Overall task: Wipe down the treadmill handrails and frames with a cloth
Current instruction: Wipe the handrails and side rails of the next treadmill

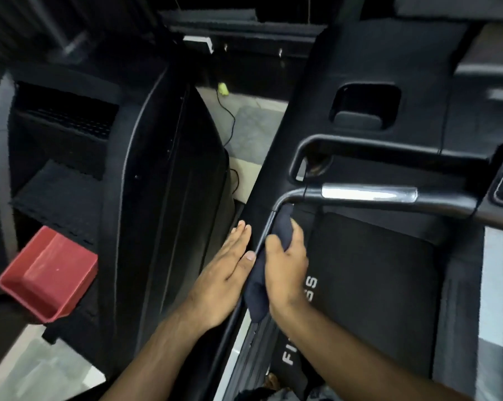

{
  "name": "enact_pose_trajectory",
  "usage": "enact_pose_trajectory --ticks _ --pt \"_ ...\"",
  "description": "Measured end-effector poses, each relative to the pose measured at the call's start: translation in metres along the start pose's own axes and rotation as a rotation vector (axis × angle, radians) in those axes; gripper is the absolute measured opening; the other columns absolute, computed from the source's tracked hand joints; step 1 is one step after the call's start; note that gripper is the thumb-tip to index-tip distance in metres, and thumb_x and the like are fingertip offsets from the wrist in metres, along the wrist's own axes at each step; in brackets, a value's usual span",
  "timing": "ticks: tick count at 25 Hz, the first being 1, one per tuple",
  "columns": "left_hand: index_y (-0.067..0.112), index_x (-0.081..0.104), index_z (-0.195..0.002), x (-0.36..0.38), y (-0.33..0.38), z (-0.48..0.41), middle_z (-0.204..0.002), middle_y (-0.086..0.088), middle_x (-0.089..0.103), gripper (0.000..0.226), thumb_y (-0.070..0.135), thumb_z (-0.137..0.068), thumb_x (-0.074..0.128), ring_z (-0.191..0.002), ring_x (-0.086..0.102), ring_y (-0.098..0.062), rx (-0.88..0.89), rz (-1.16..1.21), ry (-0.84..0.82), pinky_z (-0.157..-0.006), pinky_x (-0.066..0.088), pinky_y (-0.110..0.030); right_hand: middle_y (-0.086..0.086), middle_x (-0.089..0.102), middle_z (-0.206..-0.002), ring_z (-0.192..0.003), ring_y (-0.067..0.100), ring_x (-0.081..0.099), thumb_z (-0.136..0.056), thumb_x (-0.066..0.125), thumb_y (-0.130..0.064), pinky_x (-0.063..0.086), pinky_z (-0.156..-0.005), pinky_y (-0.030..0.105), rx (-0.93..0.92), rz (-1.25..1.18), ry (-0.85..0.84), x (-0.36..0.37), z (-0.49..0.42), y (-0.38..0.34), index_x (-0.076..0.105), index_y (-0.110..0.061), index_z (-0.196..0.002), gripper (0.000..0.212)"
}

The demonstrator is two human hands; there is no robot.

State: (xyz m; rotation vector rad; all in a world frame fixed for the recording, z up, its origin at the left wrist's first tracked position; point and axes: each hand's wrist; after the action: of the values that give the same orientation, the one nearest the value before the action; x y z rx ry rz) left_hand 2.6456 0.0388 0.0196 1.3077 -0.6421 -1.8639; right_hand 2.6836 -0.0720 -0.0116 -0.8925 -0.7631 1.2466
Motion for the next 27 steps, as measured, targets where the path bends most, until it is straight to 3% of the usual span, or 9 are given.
enact_pose_trajectory --ticks 3,5,9,12,16,20,23,26,27 --pt "0.023 0.035 -0.149 -0.007 -0.008 0.03 -0.155 0.018 0.025 0.045 0.027 -0.104 0.04 -0.14 0.019 0.013 -0.077 0.061 0.035 -0.112 0.008 -0.004 -0.017 0.046 -0.141 -0.126 -0.002 0.044 -0.089 0.06 -0.013 0.029 -0.1 0.005 -0.205 0.188 -0.121 -0.006 0.042 -0.021 0.044 -0.028 -0.146 0.061" --pt "0.02 0.045 -0.145 -0.014 -0.016 0.061 -0.149 0.016 0.038 0.041 0.024 -0.104 0.041 -0.14 0.03 0.004 -0.127 0.08 0.077 -0.112 0.014 -0.006 -0.017 0.046 -0.143 -0.13 0.0 0.044 -0.083 0.057 -0.023 0.033 -0.107 0.016 -0.361 0.333 -0.249 -0.007 0.067 -0.029 0.042 -0.033 -0.146 0.065" --pt "0.024 0.066 -0.112 -0.022 -0.031 0.131 -0.118 0.013 0.065 0.028 0.023 -0.105 0.039 -0.117 0.056 -0.005 -0.229 0.032 0.14 -0.101 0.037 -0.021 -0.004 0.058 -0.123 -0.106 0.02 0.059 -0.081 0.059 -0.032 0.048 -0.085 0.036 -0.556 0.804 -0.731 0.027 0.097 -0.042 0.038 -0.038 -0.129 0.052" --pt "0.024 0.063 -0.116 -0.012 -0.052 0.188 -0.119 0.008 0.066 0.028 0.033 -0.103 0.04 -0.115 0.057 -0.012 -0.362 0.013 0.259 -0.097 0.04 -0.025 -0.005 0.058 -0.124 -0.106 0.024 0.061 -0.084 0.062 -0.031 0.048 -0.083 0.036 -0.751 1.238 -1.115 0.07 0.113 -0.038 0.05 -0.033 -0.12 0.038" --pt "0.029 0.055 -0.11 0.029 -0.076 0.26 -0.115 0.002 0.066 0.025 0.039 -0.096 0.037 -0.109 0.059 -0.023 -0.575 0.017 0.434 -0.092 0.045 -0.037 -0.002 0.069 -0.106 -0.099 0.026 0.063 -0.081 0.061 -0.036 0.048 -0.077 0.036 -1.018 1.674 -1.602 0.112 0.147 -0.01 0.063 -0.032 -0.108 0.027" --pt "0.018 0.051 -0.131 0.065 -0.071 0.288 -0.137 0.0 0.055 0.036 0.031 -0.099 0.04 -0.128 0.047 -0.016 -0.728 -0.016 0.747 -0.108 0.032 -0.027 -0.004 0.071 -0.108 -0.104 0.026 0.064 -0.085 0.054 -0.043 0.043 -0.085 0.041 -1.297 1.777 -1.821 0.12 0.176 0.04 0.061 -0.035 -0.113 0.03" --pt "0.018 0.034 -0.149 0.081 -0.066 0.288 -0.156 0.0 0.035 0.05 0.033 -0.102 0.035 -0.145 0.027 -0.012 -0.83 -0.028 0.824 -0.12 0.014 -0.025 -0.013 0.057 -0.138 -0.129 0.017 0.05 -0.09 0.057 -0.048 0.038 -0.104 0.043 -0.99 1.618 -2.018 0.115 0.176 0.057 0.052 -0.043 -0.133 0.043" --pt "0.02 0.023 -0.154 0.089 -0.054 0.281 -0.162 0.002 0.021 0.053 0.035 -0.104 0.031 -0.15 0.011 -0.011 -0.903 -0.011 0.858 -0.12 -0.003 -0.022 -0.018 0.019 -0.164 -0.15 0.011 0.02 -0.093 0.046 -0.061 0.023 -0.12 0.039 -0.821 1.744 -2.25 0.119 0.166 0.057 0.021 -0.054 -0.151 0.063" --pt "0.02 0.022 -0.154 0.09 -0.052 0.277 -0.162 0.002 0.019 0.053 0.036 -0.104 0.028 -0.15 0.009 -0.011 -0.923 -0.018 0.872 -0.118 -0.006 -0.021 -0.016 0.018 -0.165 -0.15 0.014 0.022 -0.095 0.041 -0.06 0.022 -0.12 0.04 -0.816 1.811 -2.284 0.128 0.164 0.062 0.018 -0.054 -0.151 0.061"
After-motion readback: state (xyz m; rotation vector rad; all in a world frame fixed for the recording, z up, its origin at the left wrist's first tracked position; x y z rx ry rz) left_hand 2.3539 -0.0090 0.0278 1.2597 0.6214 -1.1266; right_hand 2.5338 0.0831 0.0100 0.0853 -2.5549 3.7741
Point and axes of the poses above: each hand's wrist, its own z-axis away from the middle knuckle, its own x-axis out of the palm, y = z × x
